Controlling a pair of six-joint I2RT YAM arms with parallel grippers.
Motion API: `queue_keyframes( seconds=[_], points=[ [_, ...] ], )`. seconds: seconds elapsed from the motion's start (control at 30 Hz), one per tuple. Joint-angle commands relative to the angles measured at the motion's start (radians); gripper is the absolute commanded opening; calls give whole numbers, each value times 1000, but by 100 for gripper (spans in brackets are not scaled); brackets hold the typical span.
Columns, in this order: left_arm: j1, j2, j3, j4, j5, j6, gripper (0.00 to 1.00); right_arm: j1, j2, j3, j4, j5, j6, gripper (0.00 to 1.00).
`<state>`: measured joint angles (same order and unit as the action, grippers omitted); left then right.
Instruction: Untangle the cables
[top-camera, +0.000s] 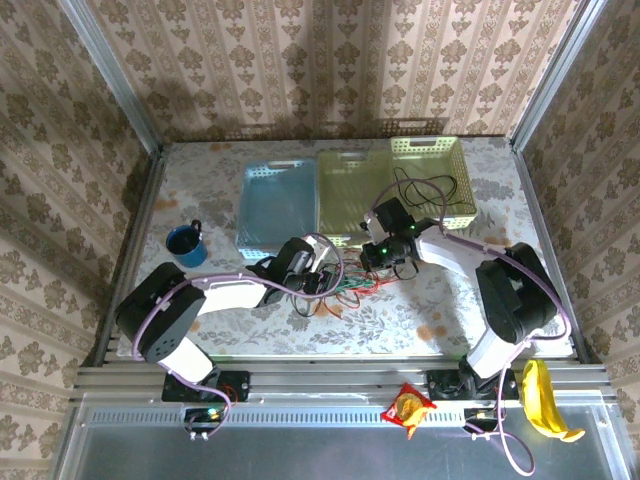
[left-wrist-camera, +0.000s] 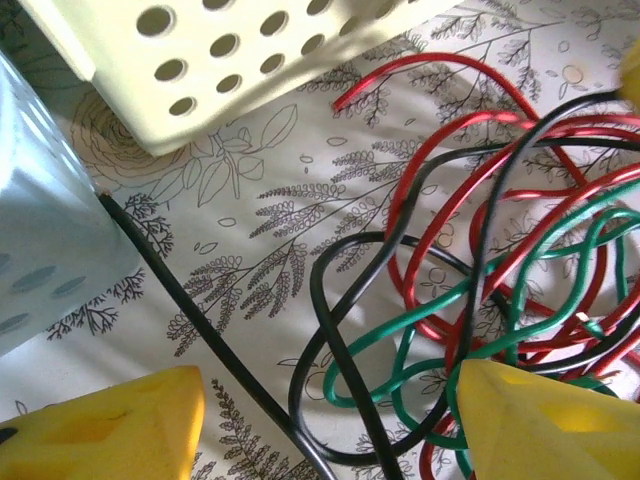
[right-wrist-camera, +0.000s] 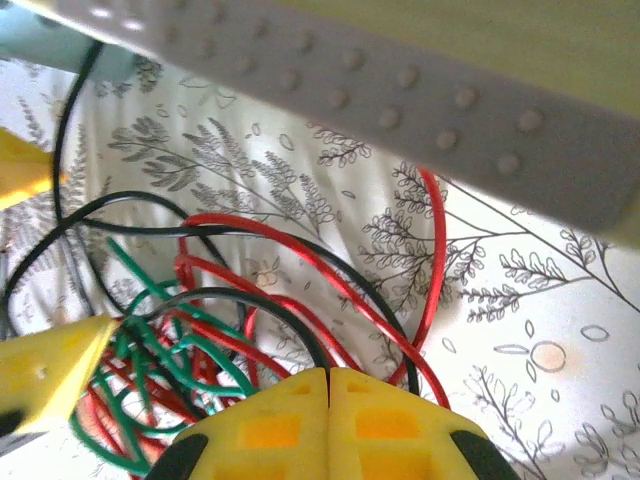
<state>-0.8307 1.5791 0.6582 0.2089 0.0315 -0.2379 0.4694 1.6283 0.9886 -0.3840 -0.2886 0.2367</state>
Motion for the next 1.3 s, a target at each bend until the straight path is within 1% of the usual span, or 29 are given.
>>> queue_keyframes(
  seconds=[0.0, 0.1, 0.17, 0.3, 0.4, 0.47, 0.57, 0.63, 0.7, 0.8, 0.97, 1.03, 1.07, 1.13, 1.17, 1.2, 1.23, 1.27],
  points=[
    [-4, 33, 26, 9, 23, 25, 68, 2, -127, -4, 36, -3, 15, 0],
    [-5, 57, 26, 12, 22, 29, 68, -3, -210, 4, 48, 31, 38, 0],
    [-3, 70, 26, 16, 25, 29, 69, -7, -272, 10, 60, 75, 49, 0],
    [-3, 84, 22, 20, 25, 29, 69, -29, -376, 21, 88, 197, 75, 0],
    [-4, 81, 13, 22, 19, 26, 71, -52, -451, 34, 96, 318, 84, 0],
    [-3, 77, 5, 23, 18, 24, 72, -78, -500, 49, 101, 389, 87, 0],
    [-5, 70, -7, 28, 15, 20, 72, -137, -553, 74, 118, 428, 89, 0],
    [-5, 65, -14, 30, 16, 20, 72, -180, -561, 104, 120, 456, 98, 0],
    [-5, 62, -15, 33, 18, 21, 73, -221, -537, 128, 121, 487, 102, 0],
    [-7, 57, -14, 32, 22, 23, 73, -268, -449, 166, 128, 531, 108, 0],
    [-7, 23, -7, 18, 15, 25, 76, -307, -245, 240, 191, 633, 129, 0],
    [-8, 5, -3, 14, 15, 23, 77, -316, -133, 275, 212, 682, 136, 0],
    [-8, -5, 0, 8, 16, 24, 78, -323, -86, 295, 216, 697, 142, 0],
    [-9, -28, 5, -1, 16, 25, 81, -337, -10, 336, 191, 685, 157, 1],
    [-9, -40, 9, -6, 18, 25, 82, -343, 20, 357, 167, 672, 166, 9],
    [-9, -53, 12, -12, 18, 25, 83, -345, 36, 369, 146, 659, 171, 25],
    [-8, -70, 14, -18, 15, 23, 84, -345, 46, 375, 128, 641, 171, 37],
    [-8, -87, 12, -20, 9, 18, 85, -344, 43, 369, 118, 624, 171, 41]
  ],
)
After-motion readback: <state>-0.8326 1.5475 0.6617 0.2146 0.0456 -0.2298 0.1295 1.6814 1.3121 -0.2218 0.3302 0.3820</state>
